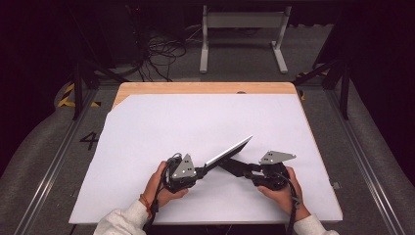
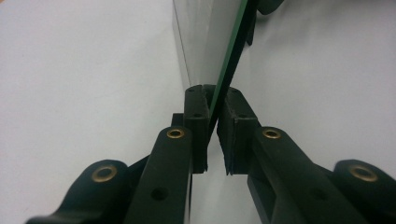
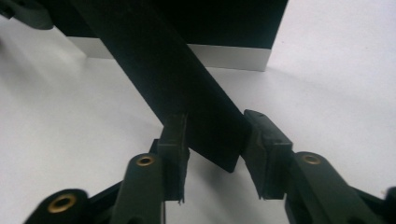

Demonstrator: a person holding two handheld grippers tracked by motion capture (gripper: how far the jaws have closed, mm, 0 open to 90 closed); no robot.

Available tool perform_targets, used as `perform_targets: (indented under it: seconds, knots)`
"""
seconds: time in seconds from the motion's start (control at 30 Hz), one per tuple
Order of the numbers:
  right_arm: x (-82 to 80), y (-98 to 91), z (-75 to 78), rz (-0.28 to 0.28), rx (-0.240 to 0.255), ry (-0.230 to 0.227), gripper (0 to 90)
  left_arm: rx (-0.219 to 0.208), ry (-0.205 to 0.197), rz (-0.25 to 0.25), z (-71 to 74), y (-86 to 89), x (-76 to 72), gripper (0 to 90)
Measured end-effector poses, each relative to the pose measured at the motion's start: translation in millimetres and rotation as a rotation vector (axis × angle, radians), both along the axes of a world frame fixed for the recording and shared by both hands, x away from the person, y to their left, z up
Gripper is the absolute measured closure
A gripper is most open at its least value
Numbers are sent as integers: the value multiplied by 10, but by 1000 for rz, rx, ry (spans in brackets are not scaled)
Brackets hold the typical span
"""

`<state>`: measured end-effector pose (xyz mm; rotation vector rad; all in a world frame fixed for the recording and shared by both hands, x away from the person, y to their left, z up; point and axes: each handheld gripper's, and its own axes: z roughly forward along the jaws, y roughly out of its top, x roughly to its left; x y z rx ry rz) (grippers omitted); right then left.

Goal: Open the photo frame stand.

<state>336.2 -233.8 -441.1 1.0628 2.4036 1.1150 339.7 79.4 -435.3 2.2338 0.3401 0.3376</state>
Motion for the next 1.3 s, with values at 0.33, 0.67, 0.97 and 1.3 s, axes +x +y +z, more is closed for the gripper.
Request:
perform_targets:
  seconds: [0.33,0.67,0.97,1.3]
  knots:
    - [-28,35,38,-44,-17,-53,442,89,-13,-8,-85,-15,8,805]
    - [-79,75,90,-37,-20,-94,389,108,5,-16,-133,-8,40,808]
    - [-41,-3,38,-49,-20,-76,510,110,7,-18,-130,-4,46,813]
    - [-32,-17,30,-36,-5,-69,548,92,9,-25,-126,-6,62,816]
